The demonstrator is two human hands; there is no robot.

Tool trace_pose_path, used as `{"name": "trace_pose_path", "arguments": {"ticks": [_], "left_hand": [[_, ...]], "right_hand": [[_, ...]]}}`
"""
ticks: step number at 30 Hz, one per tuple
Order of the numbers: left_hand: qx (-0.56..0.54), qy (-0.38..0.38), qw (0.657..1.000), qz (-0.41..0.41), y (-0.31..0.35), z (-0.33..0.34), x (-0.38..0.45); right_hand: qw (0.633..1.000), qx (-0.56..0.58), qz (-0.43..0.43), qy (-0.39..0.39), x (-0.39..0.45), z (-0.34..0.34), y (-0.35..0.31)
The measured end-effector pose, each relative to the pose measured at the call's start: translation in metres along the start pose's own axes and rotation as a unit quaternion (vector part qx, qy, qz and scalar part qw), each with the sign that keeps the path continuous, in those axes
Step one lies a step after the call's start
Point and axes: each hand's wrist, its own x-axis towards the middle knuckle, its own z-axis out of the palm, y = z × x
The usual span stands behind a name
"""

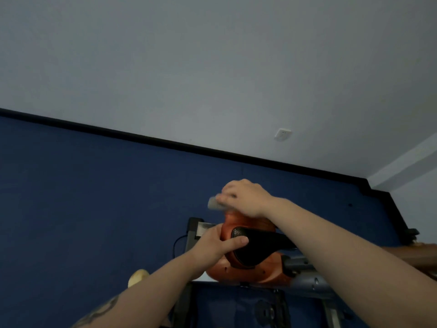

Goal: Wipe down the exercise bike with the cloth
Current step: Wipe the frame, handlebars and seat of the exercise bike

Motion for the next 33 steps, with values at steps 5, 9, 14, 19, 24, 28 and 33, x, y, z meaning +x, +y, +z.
{"name": "trace_pose_path", "arguments": {"ticks": [5,9,14,19,24,28,33], "left_hand": [[-0.005,0.006,1.000,0.010,0.004,-0.001,-0.001],[-0.011,0.005,1.000,-0.001,0.000,0.003,-0.003],[0.003,0.014,1.000,0.004,0.005,0.000,-0.001],[0.013,0.025,1.000,-0.011,-0.002,0.002,-0.003],[0.022,0.020,1.000,-0.006,-0.002,0.001,-0.002],[0.028,0.011,1.000,-0.004,-0.004,0.001,-0.004],[0.050,0.044,0.998,0.018,-0.005,-0.003,-0.003]], "right_hand": [[0.997,0.025,-0.073,-0.008,-0.001,-0.007,0.003],[0.996,0.023,0.033,0.074,-0.008,0.008,-0.004],[0.994,-0.017,-0.063,0.082,-0.018,0.008,0.001],[0.992,-0.086,0.052,0.077,-0.008,0.013,-0.027],[0.998,-0.046,0.028,0.021,-0.007,-0.002,-0.018],[0.982,0.082,0.169,0.028,0.005,-0.005,-0.018],[0.985,0.030,0.059,0.157,-0.033,0.027,-0.007]]}}
